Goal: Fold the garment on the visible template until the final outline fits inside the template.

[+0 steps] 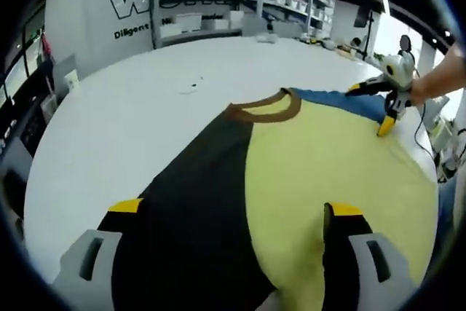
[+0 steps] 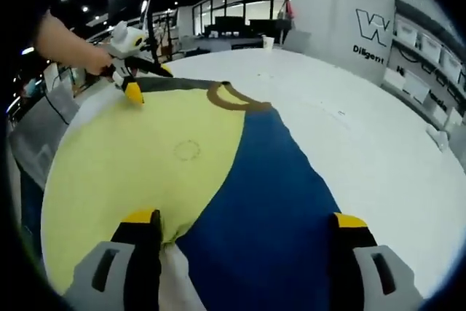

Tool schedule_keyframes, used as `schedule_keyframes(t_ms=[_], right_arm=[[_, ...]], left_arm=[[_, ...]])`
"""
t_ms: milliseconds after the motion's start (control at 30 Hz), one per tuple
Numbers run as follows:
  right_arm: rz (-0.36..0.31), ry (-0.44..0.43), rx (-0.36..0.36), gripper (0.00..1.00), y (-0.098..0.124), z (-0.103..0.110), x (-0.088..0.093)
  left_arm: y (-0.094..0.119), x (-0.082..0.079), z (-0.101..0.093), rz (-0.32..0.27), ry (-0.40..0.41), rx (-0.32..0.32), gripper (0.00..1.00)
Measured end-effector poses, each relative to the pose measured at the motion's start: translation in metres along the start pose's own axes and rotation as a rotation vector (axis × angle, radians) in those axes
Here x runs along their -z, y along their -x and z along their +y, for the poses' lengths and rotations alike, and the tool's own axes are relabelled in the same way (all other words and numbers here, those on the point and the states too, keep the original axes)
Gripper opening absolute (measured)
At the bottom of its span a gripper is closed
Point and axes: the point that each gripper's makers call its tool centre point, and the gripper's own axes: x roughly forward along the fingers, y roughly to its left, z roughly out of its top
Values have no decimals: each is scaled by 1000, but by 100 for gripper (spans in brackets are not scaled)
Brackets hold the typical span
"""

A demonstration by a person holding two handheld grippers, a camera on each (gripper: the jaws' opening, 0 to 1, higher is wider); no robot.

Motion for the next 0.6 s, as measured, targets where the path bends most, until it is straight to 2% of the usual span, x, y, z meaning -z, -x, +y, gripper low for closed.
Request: schedule_keyframes(t_ms=[33, 67, 100, 200, 433, 533, 600], right_arm=[[-2, -4, 5, 100, -1, -1, 0], [-1, -2, 6, 100, -1, -1, 0], [-3, -1, 7, 100, -1, -2, 0], [-23, 12, -12, 100, 1, -1, 2], [-23, 43, -52, 100, 3, -2, 5], [-11, 56, -68, 100, 5, -2, 6], [36, 71, -72, 100, 7, -3, 8]], left_arm=[[0, 11, -3, 39, -18, 8, 99], [-3, 0, 0, -39, -52, 3, 99], [-2, 2, 1, -40, -17, -2, 99], [-2, 1, 0, -51, -19, 0, 100], [-1, 1, 1, -72, -21, 9, 100], [0, 0, 1, -74, -26, 14, 100], [1, 0, 0, -54, -31, 19, 100]])
